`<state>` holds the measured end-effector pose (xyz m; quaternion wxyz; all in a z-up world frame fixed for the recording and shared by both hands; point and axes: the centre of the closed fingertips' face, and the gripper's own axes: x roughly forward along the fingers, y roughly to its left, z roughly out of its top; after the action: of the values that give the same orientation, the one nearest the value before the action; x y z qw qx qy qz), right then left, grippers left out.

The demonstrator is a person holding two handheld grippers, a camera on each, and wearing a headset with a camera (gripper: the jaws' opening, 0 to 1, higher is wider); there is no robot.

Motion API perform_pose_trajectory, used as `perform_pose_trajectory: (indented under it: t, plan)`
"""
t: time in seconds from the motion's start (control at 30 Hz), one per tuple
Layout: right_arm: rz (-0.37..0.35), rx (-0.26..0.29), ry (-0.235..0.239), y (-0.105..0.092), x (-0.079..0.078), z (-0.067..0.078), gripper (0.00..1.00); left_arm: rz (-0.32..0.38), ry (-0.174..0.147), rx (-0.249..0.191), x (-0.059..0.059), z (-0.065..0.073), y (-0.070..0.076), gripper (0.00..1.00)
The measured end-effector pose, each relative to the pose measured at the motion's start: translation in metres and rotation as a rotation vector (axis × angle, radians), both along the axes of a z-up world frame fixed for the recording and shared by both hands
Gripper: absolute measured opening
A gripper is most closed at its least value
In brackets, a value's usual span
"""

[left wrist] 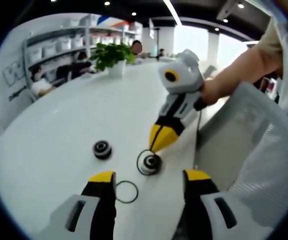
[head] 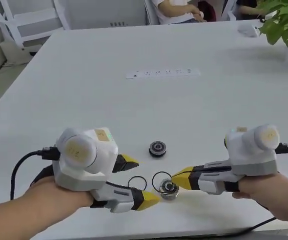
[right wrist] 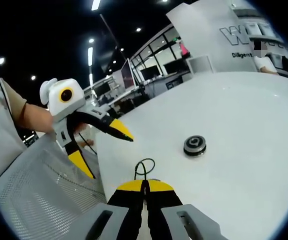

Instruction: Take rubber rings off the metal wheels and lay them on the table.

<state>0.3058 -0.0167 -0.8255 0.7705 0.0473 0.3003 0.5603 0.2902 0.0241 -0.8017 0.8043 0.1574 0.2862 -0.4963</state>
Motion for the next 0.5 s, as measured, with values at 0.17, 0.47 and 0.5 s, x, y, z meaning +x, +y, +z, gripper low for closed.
perform_pose_trajectory:
  t: [0.17, 0.47, 0.5]
  plan:
    - [0.005, 0.009, -0.001, 0.005, 0.002, 0.004, 0.00, 0.015, 0.001, 0.006, -0.003, 0.001, 0.009, 0.62]
    - [0.049, -0.008, -0.018, 0.020, 0.005, 0.008, 0.00, 0.048, -0.004, 0.010, -0.001, 0.005, 0.025, 0.68]
    - [0.052, -0.009, -0.019, 0.022, 0.005, 0.009, 0.00, 0.052, -0.004, 0.009, 0.000, 0.005, 0.026, 0.68]
